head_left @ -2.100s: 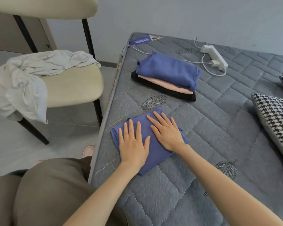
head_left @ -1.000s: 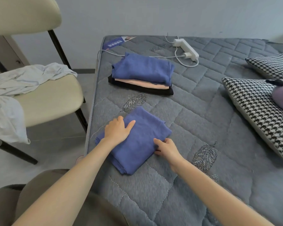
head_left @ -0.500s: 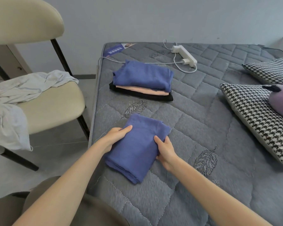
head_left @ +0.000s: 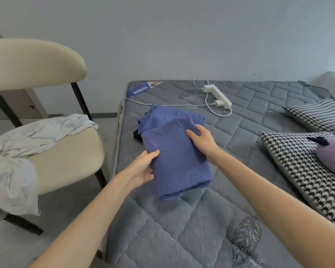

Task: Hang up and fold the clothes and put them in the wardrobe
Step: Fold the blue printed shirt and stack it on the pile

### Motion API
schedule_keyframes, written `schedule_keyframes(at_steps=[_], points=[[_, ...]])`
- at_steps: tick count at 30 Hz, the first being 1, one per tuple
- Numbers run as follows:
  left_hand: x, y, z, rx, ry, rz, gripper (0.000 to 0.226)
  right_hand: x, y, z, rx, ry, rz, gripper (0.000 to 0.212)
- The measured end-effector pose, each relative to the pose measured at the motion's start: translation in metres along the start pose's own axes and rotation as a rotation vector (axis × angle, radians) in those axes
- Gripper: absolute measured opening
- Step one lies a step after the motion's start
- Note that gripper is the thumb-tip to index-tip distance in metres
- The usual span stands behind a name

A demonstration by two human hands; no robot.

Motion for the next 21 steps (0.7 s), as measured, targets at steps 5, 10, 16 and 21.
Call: schedule_keyframes(at_steps=[5, 10, 16, 21], points=[[-0.026, 0.029, 0.036, 0.278, 0.040, -0.021, 0.048, -0.068, -0.008, -0.057, 0.236, -0.136, -0.016, 0.018], [-0.064, 0.059, 0.063, 0.481, 0.083, 0.008, 0.051, -0.132, -0.005, -0.097, 0.476, -0.301, -0.053, 0.025], [-0.117, 0.078, 0.071, 0.640, 0.142, 0.144, 0.050, -0.197, 0.025, -0.116, 0.807, -0.498, -0.114, 0.025], [-0.150, 0.069, 0.045, 0.583, -0.060, 0.114, 0.044, -0.237, 0.062, -0.081, 1.085, -0.403, -0.246, 0.033]])
Point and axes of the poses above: each hand's wrist, its own x-axis away from the middle knuckle, its own y-axis out of the palm, z = x × y, the point moved 4 cm from there along -x, towards the middle knuckle, and after that the axes turned 5 degrees about y, right-handed, at the moved point
